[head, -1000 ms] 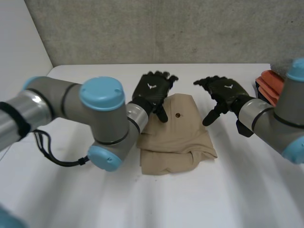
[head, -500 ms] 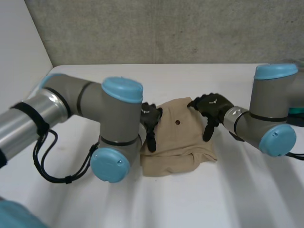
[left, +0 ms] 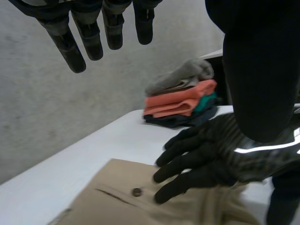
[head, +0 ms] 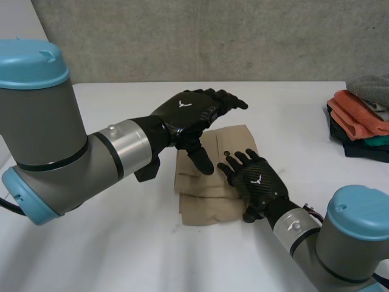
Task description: Fold the laundry.
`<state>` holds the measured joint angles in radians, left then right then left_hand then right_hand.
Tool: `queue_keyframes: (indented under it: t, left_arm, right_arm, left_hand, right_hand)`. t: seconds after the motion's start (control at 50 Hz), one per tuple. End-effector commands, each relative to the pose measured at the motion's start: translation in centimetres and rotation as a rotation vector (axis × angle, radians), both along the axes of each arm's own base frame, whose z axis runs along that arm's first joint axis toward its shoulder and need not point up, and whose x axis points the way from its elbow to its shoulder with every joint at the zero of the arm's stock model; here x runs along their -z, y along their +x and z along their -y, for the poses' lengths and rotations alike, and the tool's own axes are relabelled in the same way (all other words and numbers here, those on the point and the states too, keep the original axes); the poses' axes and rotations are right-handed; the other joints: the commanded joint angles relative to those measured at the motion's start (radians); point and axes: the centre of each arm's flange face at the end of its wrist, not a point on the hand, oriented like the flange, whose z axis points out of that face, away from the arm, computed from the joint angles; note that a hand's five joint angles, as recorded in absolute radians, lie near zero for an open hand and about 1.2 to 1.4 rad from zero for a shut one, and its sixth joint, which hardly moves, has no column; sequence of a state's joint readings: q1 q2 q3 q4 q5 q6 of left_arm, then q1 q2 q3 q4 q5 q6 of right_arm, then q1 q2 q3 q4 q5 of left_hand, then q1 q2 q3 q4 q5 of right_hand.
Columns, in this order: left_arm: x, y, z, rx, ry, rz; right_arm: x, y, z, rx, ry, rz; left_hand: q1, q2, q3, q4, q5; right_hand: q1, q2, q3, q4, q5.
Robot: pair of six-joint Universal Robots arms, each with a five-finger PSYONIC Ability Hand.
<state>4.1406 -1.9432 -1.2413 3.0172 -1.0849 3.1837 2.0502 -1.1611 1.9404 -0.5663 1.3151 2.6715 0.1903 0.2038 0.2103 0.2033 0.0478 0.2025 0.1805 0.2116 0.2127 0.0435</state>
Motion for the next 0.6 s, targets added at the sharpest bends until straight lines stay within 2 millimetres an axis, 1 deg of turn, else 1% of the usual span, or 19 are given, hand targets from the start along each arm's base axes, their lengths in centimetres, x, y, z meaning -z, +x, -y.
queue_keyframes:
  t: [0.02, 0.06, 0.12, 0.14, 0.2, 0.22, 0.28, 0.36, 0.38, 0.44, 0.52, 0.54, 0.58, 0.6]
  left_arm:
    - [0.6, 0.0, -0.1, 0.024, 0.016, -0.001]
    - [0.6, 0.0, -0.2, 0.026, 0.015, -0.002]
    - [0.6, 0.0, -0.2, 0.027, 0.015, -0.004]
    - [0.5, -0.1, -0.2, 0.027, 0.011, -0.004]
    - [0.5, -0.1, -0.2, 0.029, 0.005, -0.008]
    - [0.5, -0.1, -0.2, 0.029, 0.003, -0.009]
    - [0.4, -0.1, 0.0, 0.025, -0.001, -0.013]
    - [0.5, -0.1, 0.0, 0.024, 0.001, -0.012]
    - [0.5, -0.1, -0.1, 0.025, 0.001, -0.012]
    - [0.3, -0.1, 0.1, 0.022, -0.003, -0.015]
    - [-0.2, -0.2, 0.2, 0.023, -0.021, -0.026]
    - [-0.3, -0.2, 0.3, 0.022, -0.024, -0.029]
    - [-1.1, -0.4, 0.3, 0.025, -0.041, -0.046]
    - [-1.3, -0.4, 0.4, 0.025, -0.046, -0.052]
  right_arm:
    - [1.8, 1.0, 1.9, -0.001, -0.072, -0.010]
    - [2.1, 1.5, 2.8, -0.003, -0.099, -0.018]
    - [2.0, 2.0, 3.7, 0.000, -0.125, -0.017]
    - [2.0, 2.3, 4.3, 0.001, -0.137, -0.012]
    - [2.1, 2.7, 5.2, 0.006, -0.144, 0.001]
    - [2.1, 3.0, 5.8, 0.007, -0.157, 0.006]
    - [2.0, 3.4, 6.7, 0.011, -0.162, 0.020]
    - [1.4, 3.9, 7.7, 0.015, -0.167, 0.062]
    - [1.0, 4.1, 8.0, 0.017, -0.165, 0.086]
    - [0.2, 4.2, 8.7, 0.028, -0.162, 0.132]
    - [-2.0, 4.6, 9.9, 0.038, -0.168, 0.233]
    - [-3.4, 4.8, 10.4, 0.039, -0.181, 0.279]
    - [-4.7, 5.0, 10.9, 0.038, -0.198, 0.320]
    - [-6.2, 5.1, 11.4, 0.032, -0.223, 0.355]
  left_hand:
    - [-0.012, -0.026, -0.032, -0.025, -0.044]
    - [-0.012, -0.026, -0.032, -0.025, -0.044]
    - [-0.012, -0.026, -0.032, -0.025, -0.044]
    - [-0.012, -0.026, -0.032, -0.025, -0.044]
    - [-0.012, -0.026, -0.032, -0.025, -0.044]
    - [-0.012, -0.026, -0.032, -0.025, -0.044]
    - [-0.012, -0.026, -0.032, -0.025, -0.044]
    - [-0.012, -0.026, -0.032, -0.025, -0.044]
    - [-0.012, -0.026, -0.032, -0.025, -0.044]
    - [-0.012, -0.026, -0.032, -0.025, -0.044]
    - [-0.012, -0.026, -0.032, -0.025, -0.044]
    - [-0.015, -0.028, -0.035, -0.028, -0.047]
    - [-0.012, -0.026, -0.032, -0.025, -0.044]
    - [-0.015, -0.028, -0.035, -0.028, -0.047]
  right_hand:
    - [-0.028, -0.006, -0.037, -0.038, -0.043]
    - [-0.028, -0.006, -0.037, -0.038, -0.043]
    - [-0.028, -0.006, -0.037, -0.038, -0.043]
    - [0.002, 0.024, -0.007, -0.008, -0.014]
    - [0.111, 0.133, 0.102, 0.101, 0.096]
    - [0.181, 0.203, 0.172, 0.171, 0.166]
    - [0.322, 0.344, 0.313, 0.312, 0.307]
    - [0.823, 0.845, 0.814, 0.813, 0.808]
    - [1.190, 1.212, 1.181, 1.180, 1.175]
    - [1.194, 1.216, 1.185, 1.184, 1.178]
    - [1.194, 1.216, 1.185, 1.184, 1.178]
    - [1.194, 1.216, 1.185, 1.184, 1.178]
    - [1.194, 1.216, 1.185, 1.184, 1.178]
    - [1.194, 1.216, 1.185, 1.184, 1.178]
